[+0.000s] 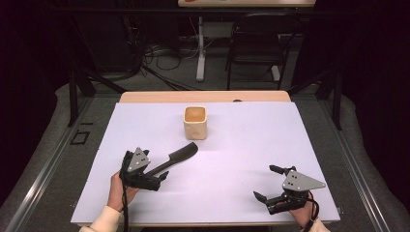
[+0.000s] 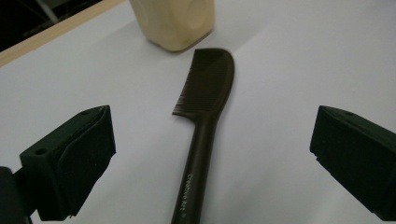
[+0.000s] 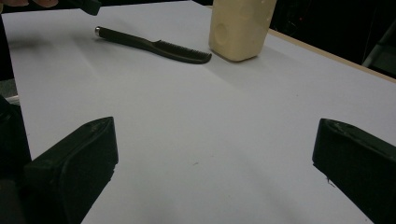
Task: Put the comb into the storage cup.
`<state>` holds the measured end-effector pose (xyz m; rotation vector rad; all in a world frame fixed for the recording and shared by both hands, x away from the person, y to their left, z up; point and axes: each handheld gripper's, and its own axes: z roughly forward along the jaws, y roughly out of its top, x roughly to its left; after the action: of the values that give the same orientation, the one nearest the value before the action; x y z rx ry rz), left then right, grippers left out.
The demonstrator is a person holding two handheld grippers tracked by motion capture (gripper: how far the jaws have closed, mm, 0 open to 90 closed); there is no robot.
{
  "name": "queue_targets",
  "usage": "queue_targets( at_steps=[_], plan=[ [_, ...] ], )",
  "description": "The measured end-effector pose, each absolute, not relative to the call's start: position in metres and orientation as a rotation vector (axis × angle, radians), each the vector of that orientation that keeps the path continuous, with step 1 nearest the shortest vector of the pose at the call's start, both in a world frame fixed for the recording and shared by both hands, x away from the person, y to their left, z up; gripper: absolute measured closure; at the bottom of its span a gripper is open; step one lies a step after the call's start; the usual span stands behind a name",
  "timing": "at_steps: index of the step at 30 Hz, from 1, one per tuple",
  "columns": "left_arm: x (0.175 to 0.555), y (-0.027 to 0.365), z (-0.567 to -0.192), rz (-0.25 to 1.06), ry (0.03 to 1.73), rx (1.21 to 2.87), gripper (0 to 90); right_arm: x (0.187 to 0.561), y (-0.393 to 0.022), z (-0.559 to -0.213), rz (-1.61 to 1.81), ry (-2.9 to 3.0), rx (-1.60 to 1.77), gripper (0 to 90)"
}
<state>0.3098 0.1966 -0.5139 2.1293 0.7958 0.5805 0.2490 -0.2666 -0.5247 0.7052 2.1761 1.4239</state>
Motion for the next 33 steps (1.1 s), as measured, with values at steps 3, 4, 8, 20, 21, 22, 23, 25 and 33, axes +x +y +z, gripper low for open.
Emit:
queue_targets(
  at_steps=[3,4,8,20,21,22,23,25,33],
  plan=[
    [0.313,0.192,-0.514,0.585,0.828,2.158,0.2,0.249,-0.266,-0.525,1.424,2.177,0.704,0.0],
    [0.314,0.191,-0.514,0.588,0.825,2.173,0.2,0.249,-0.267,-0.525,1.424,2.176,0.706,0.0],
    [0.317,0.188,-0.514,0.564,0.828,2.203,0.2,0.25,-0.267,-0.525,1.424,2.177,0.703,0.0],
    [0.323,0.181,-0.51,0.542,0.826,2.28,0.1,0.25,-0.265,-0.525,1.422,2.185,0.703,0.0],
    [0.324,0.18,-0.51,0.55,0.837,2.292,0.0,0.251,-0.265,-0.525,1.422,2.184,0.703,0.0],
    [0.325,0.18,-0.51,0.548,0.842,2.298,0.0,0.251,-0.265,-0.526,1.423,2.185,0.711,0.0],
    [0.327,0.179,-0.51,0.541,0.846,2.309,0.0,0.251,-0.265,-0.526,1.423,2.187,0.708,0.0],
    [0.329,0.179,-0.509,0.535,0.861,2.308,0.0,0.251,-0.264,-0.526,1.422,2.189,0.702,0.0],
    [0.335,0.173,-0.506,0.53,0.883,2.345,0.1,0.25,-0.263,-0.526,1.42,2.19,0.698,0.0]
  ],
)
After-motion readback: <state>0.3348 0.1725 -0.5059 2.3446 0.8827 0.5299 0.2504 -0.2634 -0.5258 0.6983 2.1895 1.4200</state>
